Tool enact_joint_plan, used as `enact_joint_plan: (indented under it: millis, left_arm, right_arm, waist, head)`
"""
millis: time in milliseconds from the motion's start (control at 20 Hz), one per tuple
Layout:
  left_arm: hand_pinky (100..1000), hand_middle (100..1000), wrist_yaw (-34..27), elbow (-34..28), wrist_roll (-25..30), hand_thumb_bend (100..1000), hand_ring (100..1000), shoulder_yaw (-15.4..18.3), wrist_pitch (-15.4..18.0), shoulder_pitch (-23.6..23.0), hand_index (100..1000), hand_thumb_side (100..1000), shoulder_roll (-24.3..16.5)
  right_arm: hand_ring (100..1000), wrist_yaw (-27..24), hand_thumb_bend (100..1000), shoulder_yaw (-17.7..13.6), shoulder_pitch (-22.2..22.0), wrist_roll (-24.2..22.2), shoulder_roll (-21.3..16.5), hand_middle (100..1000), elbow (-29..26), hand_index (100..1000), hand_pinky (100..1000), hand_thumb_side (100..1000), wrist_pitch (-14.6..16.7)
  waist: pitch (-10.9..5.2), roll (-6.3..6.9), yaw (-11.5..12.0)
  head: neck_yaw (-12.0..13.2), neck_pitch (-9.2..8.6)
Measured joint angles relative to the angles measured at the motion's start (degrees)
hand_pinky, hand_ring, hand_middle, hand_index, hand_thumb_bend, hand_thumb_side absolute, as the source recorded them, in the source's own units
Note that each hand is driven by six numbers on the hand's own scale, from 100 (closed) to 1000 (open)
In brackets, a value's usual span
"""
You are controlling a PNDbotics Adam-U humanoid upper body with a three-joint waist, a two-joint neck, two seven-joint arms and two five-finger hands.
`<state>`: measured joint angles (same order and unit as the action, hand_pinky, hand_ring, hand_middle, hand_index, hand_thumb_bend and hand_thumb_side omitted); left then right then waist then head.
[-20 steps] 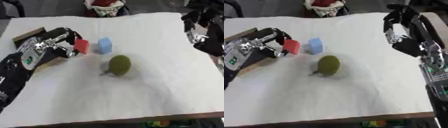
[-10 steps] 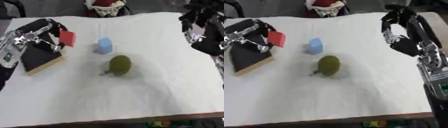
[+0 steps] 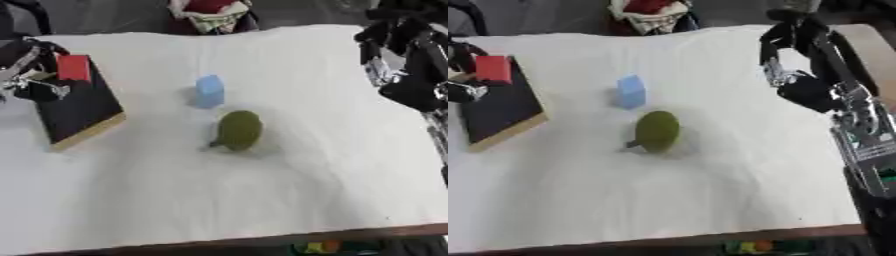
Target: Pick up objects on the table and place them in the box.
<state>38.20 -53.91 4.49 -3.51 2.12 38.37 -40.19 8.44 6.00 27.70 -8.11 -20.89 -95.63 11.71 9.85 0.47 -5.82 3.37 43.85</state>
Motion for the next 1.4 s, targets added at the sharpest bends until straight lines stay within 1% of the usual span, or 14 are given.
enact_joint_plan:
  millis: [100, 250, 300, 350, 400, 450, 500, 550, 700, 800, 1000, 1100, 1150, 1400]
  left_arm:
    - [619, 506, 0.8, 3.3, -2.5, 229, 592, 0.8, -0.9, 1.2, 673, 108, 0.2]
    - [633, 566, 2.5, 7.1, -5.5, 251, 621, 1.6, -1.5, 2.5, 732, 109, 1.1]
    - [649, 616, 3.1, 8.1, -6.2, 267, 650, 1.7, -1.5, 2.8, 787, 130, 1.3]
    - [656, 640, 3.6, 9.0, -6.8, 279, 664, 1.9, -1.5, 3.0, 809, 156, 1.6]
    - [666, 676, 3.9, 9.8, -7.1, 313, 684, 1.9, -1.4, 3.1, 836, 245, 1.9]
    - [670, 689, 4.2, 10.4, -7.3, 323, 690, 1.9, -1.2, 3.1, 846, 268, 2.1]
    - [692, 741, 4.4, 10.8, -7.5, 389, 723, 1.9, -1.0, 3.1, 877, 371, 2.3]
    - [713, 776, 4.6, 11.1, -7.6, 439, 749, 1.9, -0.7, 3.1, 901, 443, 2.5]
    - [772, 863, 5.2, 11.0, -8.1, 502, 815, 2.1, 0.4, 2.8, 938, 532, 2.6]
    - [774, 870, 5.2, 10.0, -8.7, 491, 822, 2.3, 1.1, 2.0, 939, 537, 2.5]
    - [735, 822, 2.7, 4.7, -10.0, 417, 795, 2.9, 2.3, -0.8, 906, 510, 2.1]
    - [711, 795, -0.1, 0.5, -10.4, 345, 779, 3.3, 2.8, -2.8, 890, 490, 1.4]
    - [686, 771, -1.7, -2.0, -10.5, 292, 759, 3.5, 2.9, -3.9, 873, 478, 1.0]
    - [652, 745, -11.6, -15.3, -10.2, 231, 739, 4.3, 2.7, -10.6, 855, 474, -0.1]
  right_arm:
    - [742, 0.0, 100, 0.0, 0.0, 0.0, 0.0, 610, 0.0, 860, 729, 424, 0.0]
    - [742, 0.0, 100, 0.0, 0.0, 0.0, 0.0, 610, 0.0, 861, 729, 424, 0.0]
    - [742, 0.0, 100, 0.0, 0.0, 0.0, 0.0, 609, 0.0, 861, 729, 424, 0.0]
    - [742, 0.0, 100, 0.0, 0.0, -0.1, 0.0, 609, 0.0, 861, 729, 424, 0.0]
    - [742, 0.0, 100, 0.0, 0.0, -0.1, 0.0, 609, 0.0, 861, 729, 424, 0.1]
    - [742, 0.0, 100, 0.0, 0.0, -0.1, 0.0, 609, 0.0, 861, 729, 424, 0.1]
    - [742, 0.0, 100, 0.0, 0.0, -0.1, 0.0, 609, 0.0, 861, 729, 424, 0.1]
    - [742, 0.0, 100, 0.0, 0.0, -0.1, 0.0, 609, 0.0, 861, 729, 424, 0.1]
    - [742, 0.0, 100, 0.0, 0.0, -0.1, 0.0, 609, 0.1, 862, 730, 423, 0.1]
    - [743, 0.0, 100, 0.0, 0.1, -0.1, 0.0, 609, 0.2, 861, 731, 422, 0.1]
    - [743, 0.3, 100, 0.1, 2.1, -0.2, -0.4, 612, 1.3, 864, 732, 414, 0.1]
    - [743, 0.7, 100, 0.4, 4.1, -0.3, -1.1, 613, 2.5, 865, 734, 392, 0.2]
    - [744, 0.9, 100, 0.8, 5.4, -0.4, -1.6, 614, 3.4, 866, 734, 369, 0.2]
    - [750, 1.8, 100, 3.5, 12.8, -2.2, -3.5, 623, 10.9, 870, 741, 299, 0.7]
  waist:
    - [-0.01, -0.05, -0.1]
    - [-0.01, -0.16, -0.3]
    - [-0.01, -0.19, -0.4]
    - [-0.01, -0.2, -0.4]
    - [-0.01, -0.19, -0.5]
    - [-0.01, -0.17, -0.5]
    - [-0.01, -0.16, -0.5]
    - [-0.01, -0.15, -0.5]
    - [-0.01, -0.08, -0.5]
    - [-0.01, -0.02, -0.4]
    - [-0.01, -0.06, 0.3]
    - [-0.01, -0.14, 0.8]
    - [-0.01, -0.18, 1.1]
    - [-0.01, -0.25, 2.7]
  head:
    - [0.0, 0.0]
    - [0.0, 0.0]
    - [0.0, 0.0]
    - [0.0, 0.0]
    - [0.0, 0.0]
    - [0.0, 0.0]
    - [0.0, 0.0]
    - [0.0, 0.0]
    - [-0.1, 0.0]
    - [-0.2, 0.0]
    - [-0.5, 0.0]
    - [-0.7, 0.0]
    - [-0.8, 0.0]
    - [-1.4, 0.0]
